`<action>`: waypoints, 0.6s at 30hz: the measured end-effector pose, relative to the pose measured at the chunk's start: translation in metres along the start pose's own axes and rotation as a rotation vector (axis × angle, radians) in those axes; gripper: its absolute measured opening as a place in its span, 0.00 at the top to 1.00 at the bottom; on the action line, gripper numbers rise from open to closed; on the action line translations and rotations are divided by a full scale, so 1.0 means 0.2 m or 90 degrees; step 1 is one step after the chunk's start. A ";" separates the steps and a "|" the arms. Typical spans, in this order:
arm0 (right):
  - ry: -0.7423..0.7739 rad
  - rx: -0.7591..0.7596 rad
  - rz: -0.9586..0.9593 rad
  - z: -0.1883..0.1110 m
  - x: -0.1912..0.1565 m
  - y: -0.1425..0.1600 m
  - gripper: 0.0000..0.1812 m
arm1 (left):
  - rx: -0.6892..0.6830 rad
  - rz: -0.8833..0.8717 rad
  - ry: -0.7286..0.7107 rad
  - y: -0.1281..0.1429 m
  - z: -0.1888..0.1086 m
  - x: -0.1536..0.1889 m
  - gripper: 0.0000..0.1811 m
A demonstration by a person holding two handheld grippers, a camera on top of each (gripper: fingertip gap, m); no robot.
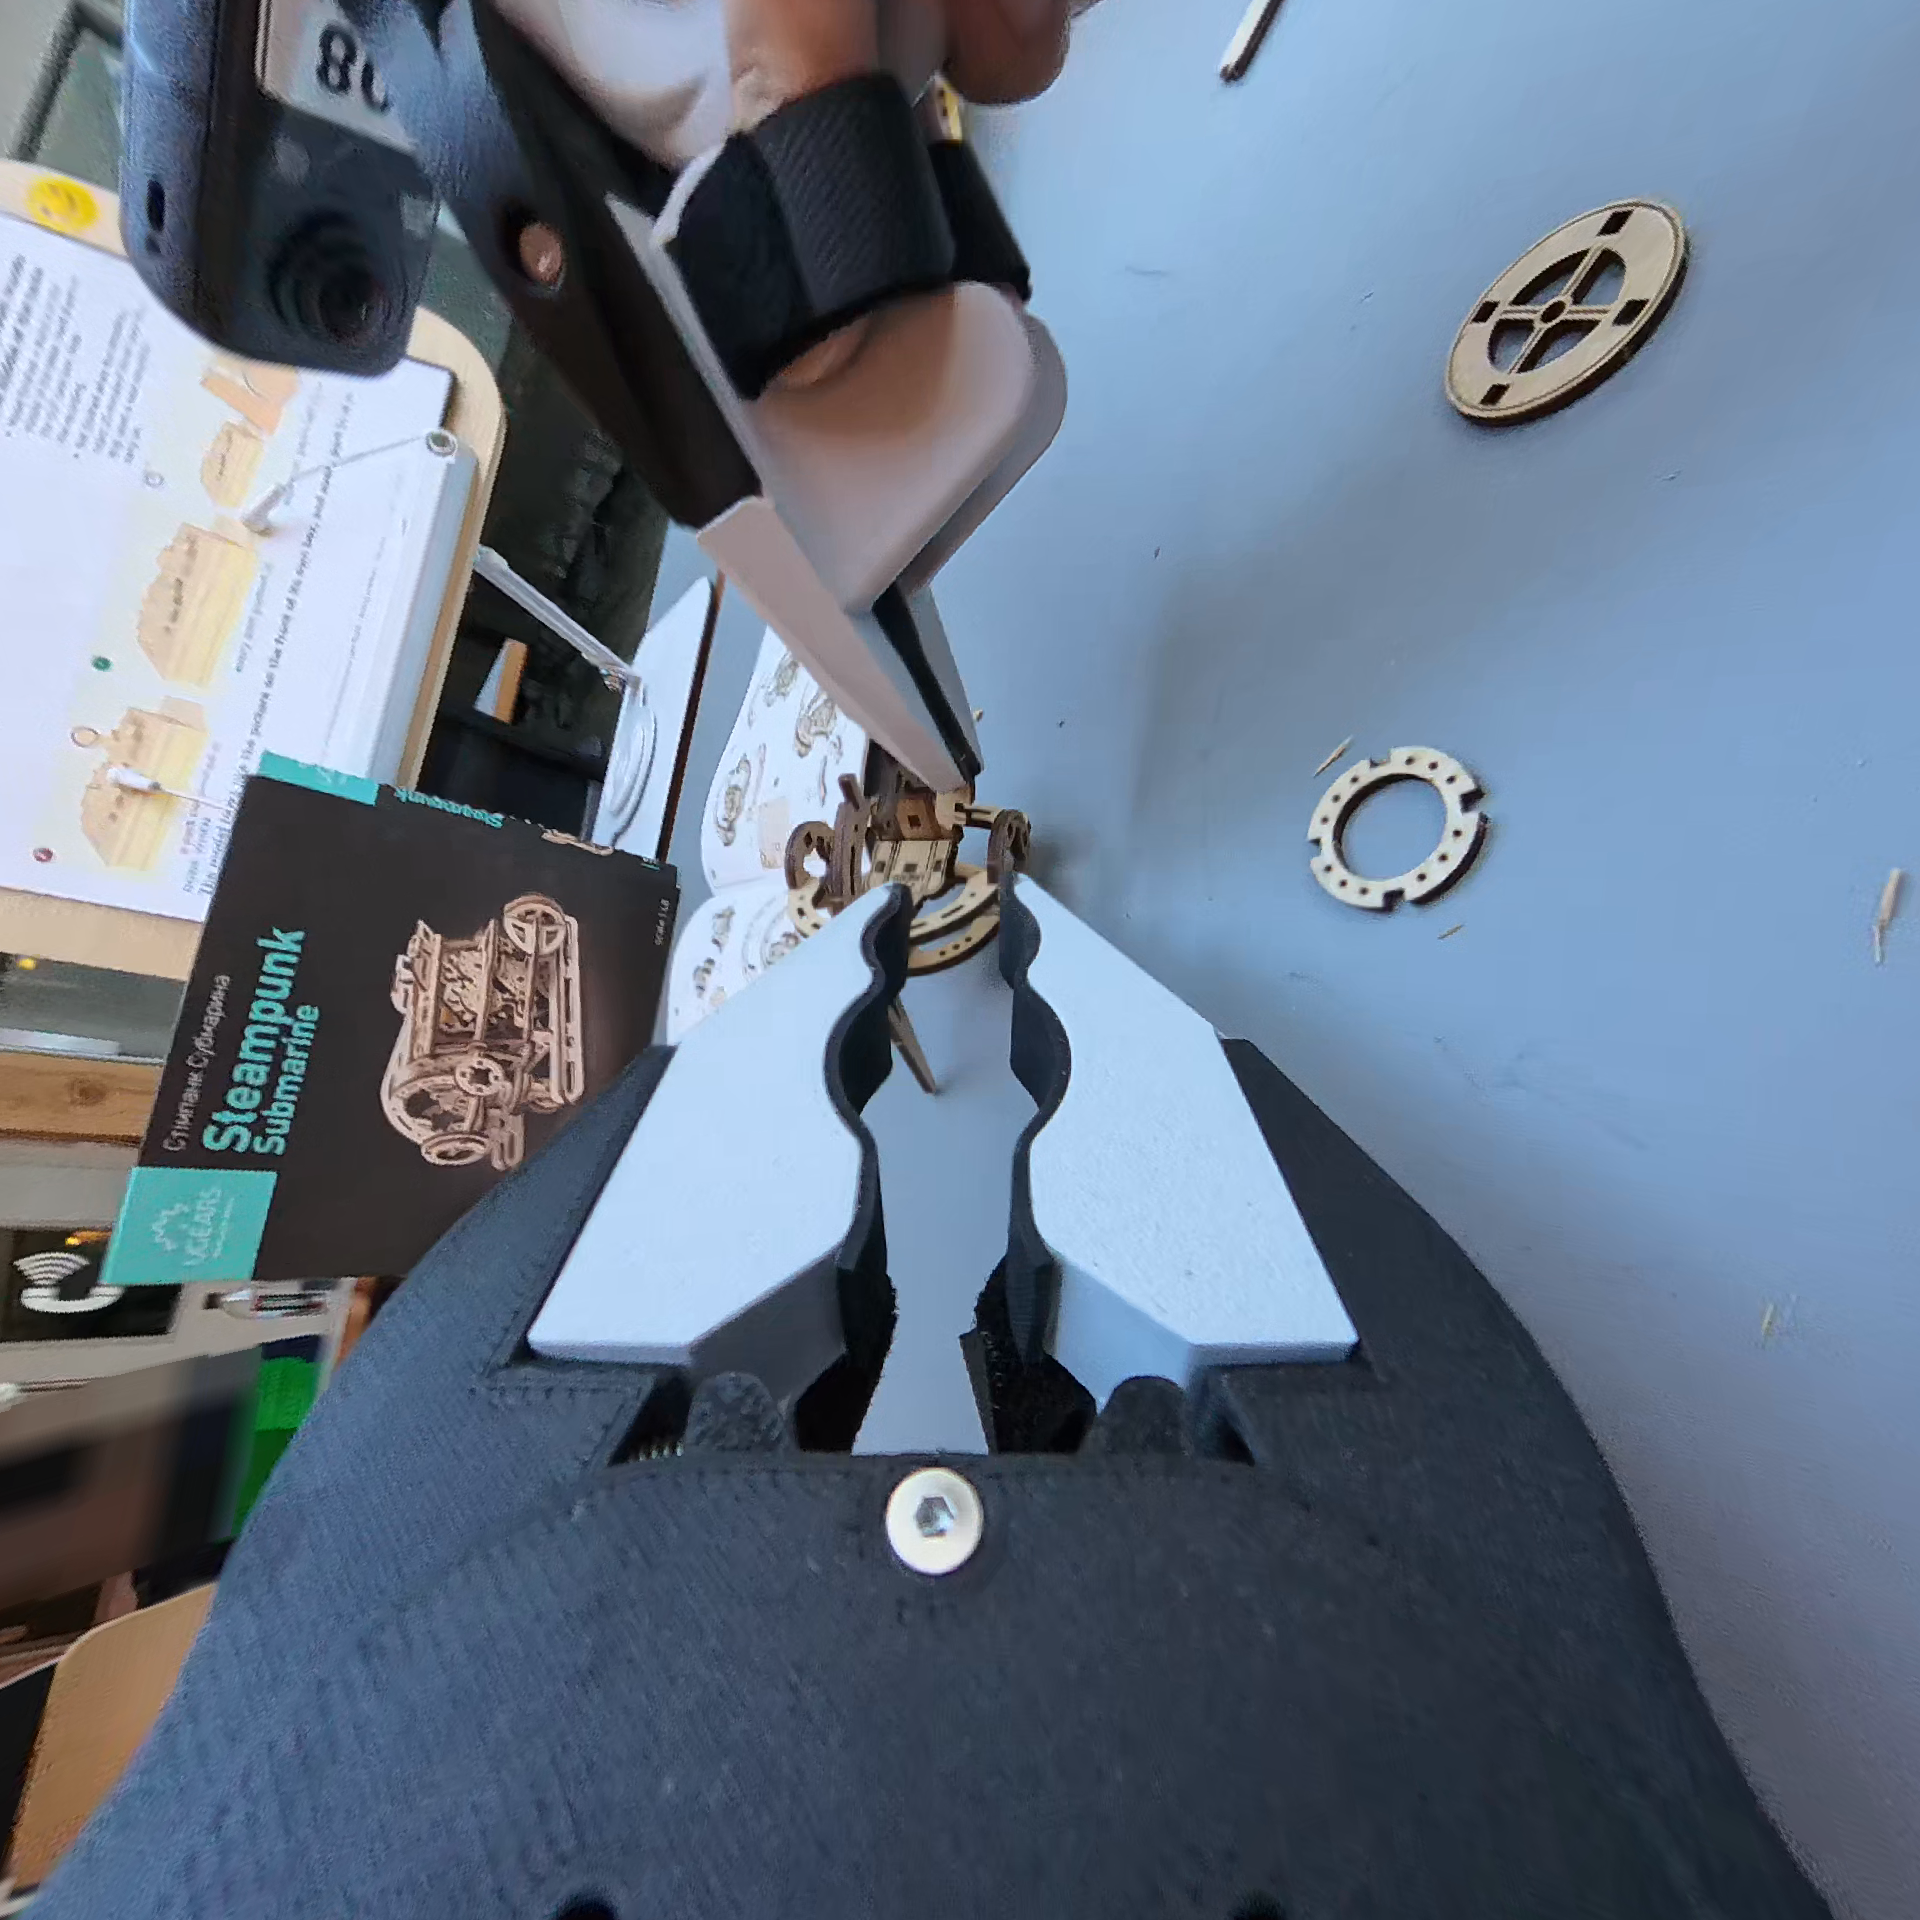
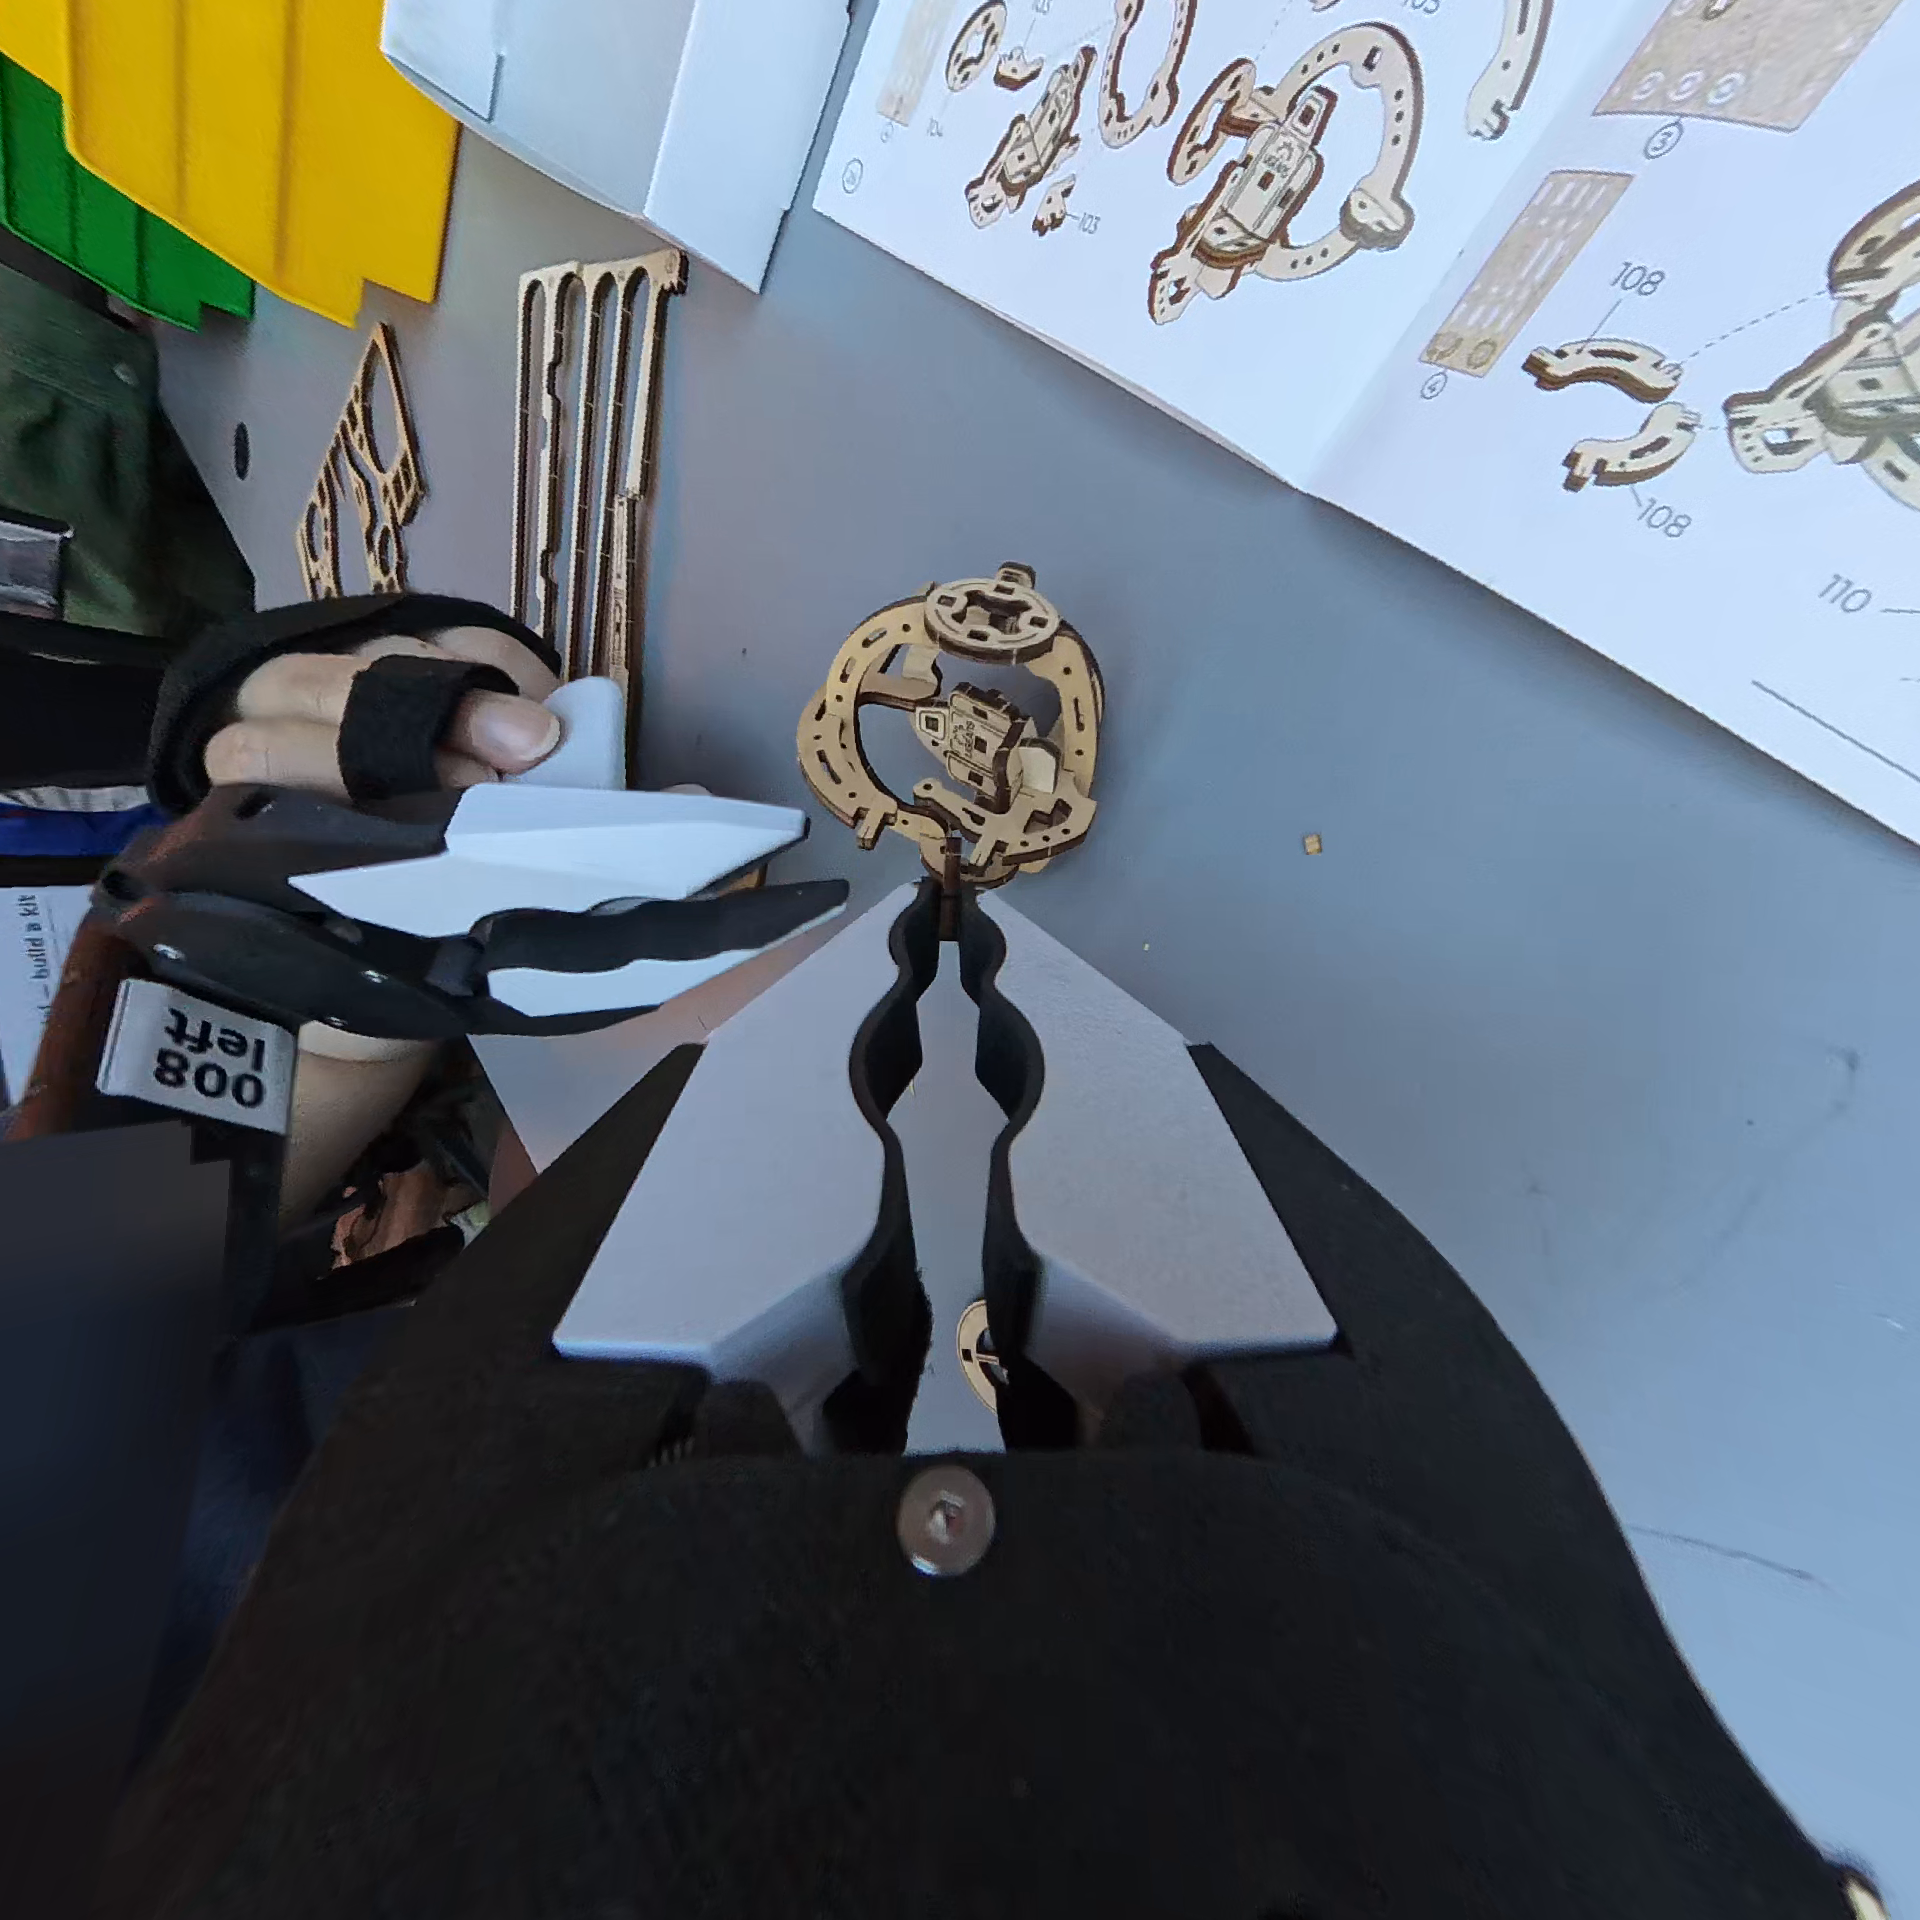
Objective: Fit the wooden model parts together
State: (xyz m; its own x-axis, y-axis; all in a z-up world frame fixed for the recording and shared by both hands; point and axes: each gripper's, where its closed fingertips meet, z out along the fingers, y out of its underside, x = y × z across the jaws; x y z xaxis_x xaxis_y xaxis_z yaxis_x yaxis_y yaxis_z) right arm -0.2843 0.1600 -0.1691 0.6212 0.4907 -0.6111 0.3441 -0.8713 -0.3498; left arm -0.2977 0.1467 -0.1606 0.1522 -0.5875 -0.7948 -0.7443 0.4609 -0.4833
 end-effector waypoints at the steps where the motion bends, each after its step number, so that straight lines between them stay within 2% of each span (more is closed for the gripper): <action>1: -0.004 -0.014 0.007 0.00 -0.01 0.01 0.99 | -0.001 0.014 -0.006 -0.01 0.01 0.01 0.91; 7: 0.009 -0.051 0.022 -0.01 0.01 -0.01 0.99 | 0.001 0.048 -0.026 -0.03 0.07 0.01 0.87; 18: 0.049 -0.101 0.040 -0.01 0.02 0.00 0.99 | -0.007 0.080 -0.045 -0.01 0.11 -0.01 0.91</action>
State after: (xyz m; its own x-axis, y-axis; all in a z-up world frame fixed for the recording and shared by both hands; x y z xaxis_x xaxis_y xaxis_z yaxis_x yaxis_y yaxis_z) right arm -0.2810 0.1613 -0.1701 0.6948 0.4387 -0.5699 0.4056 -0.8934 -0.1932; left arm -0.2814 0.1619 -0.1658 0.1017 -0.4773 -0.8729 -0.7678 0.5203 -0.3739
